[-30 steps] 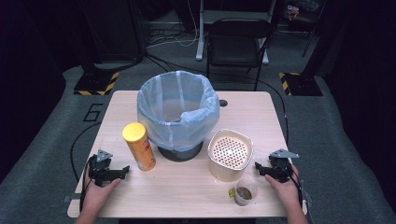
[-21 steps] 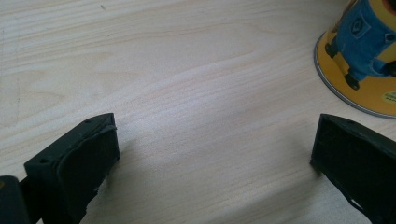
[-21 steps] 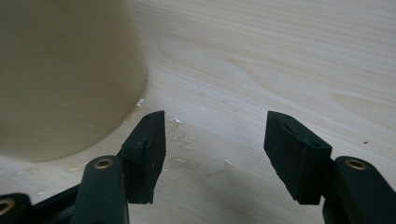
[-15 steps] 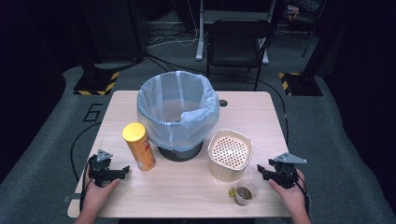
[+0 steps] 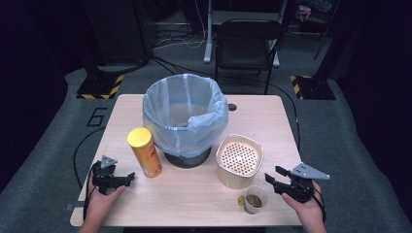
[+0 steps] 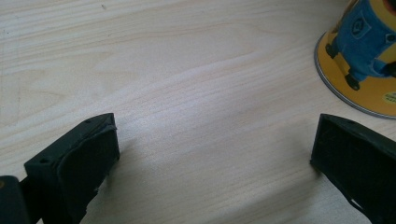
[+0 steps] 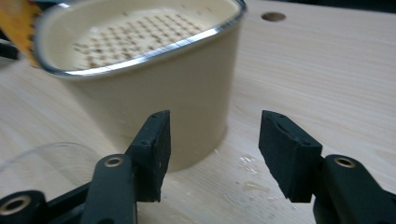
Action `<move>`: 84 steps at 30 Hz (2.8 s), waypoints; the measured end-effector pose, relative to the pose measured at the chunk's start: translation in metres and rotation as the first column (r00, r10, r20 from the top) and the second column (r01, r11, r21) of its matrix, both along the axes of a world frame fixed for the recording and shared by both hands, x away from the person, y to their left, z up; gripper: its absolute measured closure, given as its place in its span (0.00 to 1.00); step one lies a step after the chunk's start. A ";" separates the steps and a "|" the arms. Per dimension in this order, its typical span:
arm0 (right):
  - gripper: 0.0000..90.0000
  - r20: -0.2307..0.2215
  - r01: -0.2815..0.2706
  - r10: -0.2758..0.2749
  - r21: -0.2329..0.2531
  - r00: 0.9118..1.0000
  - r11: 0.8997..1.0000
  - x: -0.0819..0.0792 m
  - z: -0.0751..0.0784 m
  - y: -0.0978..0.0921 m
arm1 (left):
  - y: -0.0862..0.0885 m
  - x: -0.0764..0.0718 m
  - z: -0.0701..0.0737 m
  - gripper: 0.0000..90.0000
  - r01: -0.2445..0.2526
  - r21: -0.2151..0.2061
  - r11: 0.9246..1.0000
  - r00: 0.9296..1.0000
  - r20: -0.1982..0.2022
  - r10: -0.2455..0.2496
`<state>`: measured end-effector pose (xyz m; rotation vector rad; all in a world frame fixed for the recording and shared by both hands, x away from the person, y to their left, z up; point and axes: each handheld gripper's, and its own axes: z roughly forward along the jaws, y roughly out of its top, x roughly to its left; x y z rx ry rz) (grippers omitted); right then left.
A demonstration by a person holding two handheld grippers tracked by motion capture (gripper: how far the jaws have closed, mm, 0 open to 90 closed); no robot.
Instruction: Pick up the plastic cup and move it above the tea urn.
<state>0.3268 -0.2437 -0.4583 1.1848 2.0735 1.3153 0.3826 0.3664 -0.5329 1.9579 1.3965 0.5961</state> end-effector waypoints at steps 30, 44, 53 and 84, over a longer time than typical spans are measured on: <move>0.16 0.022 -0.290 0.290 0.029 0.957 0.957 -0.030 -0.013 0.045 | 0.000 0.000 0.000 0.01 0.000 0.000 1.000 1.000 0.000 0.000; 0.18 0.007 -0.325 0.325 -0.020 0.946 0.945 -0.034 -0.032 0.047 | 0.000 0.000 0.000 0.01 0.000 -0.003 1.000 1.000 -0.001 0.000; 0.27 0.009 -0.345 0.347 -0.062 0.938 0.936 -0.036 -0.038 0.047 | 0.000 0.000 0.000 0.01 0.001 0.001 1.000 1.000 0.000 -0.001; 0.31 0.040 -0.363 0.367 -0.082 0.929 0.928 -0.038 -0.017 0.049 | 0.000 0.000 0.000 0.01 0.000 -0.003 1.000 1.000 -0.001 0.000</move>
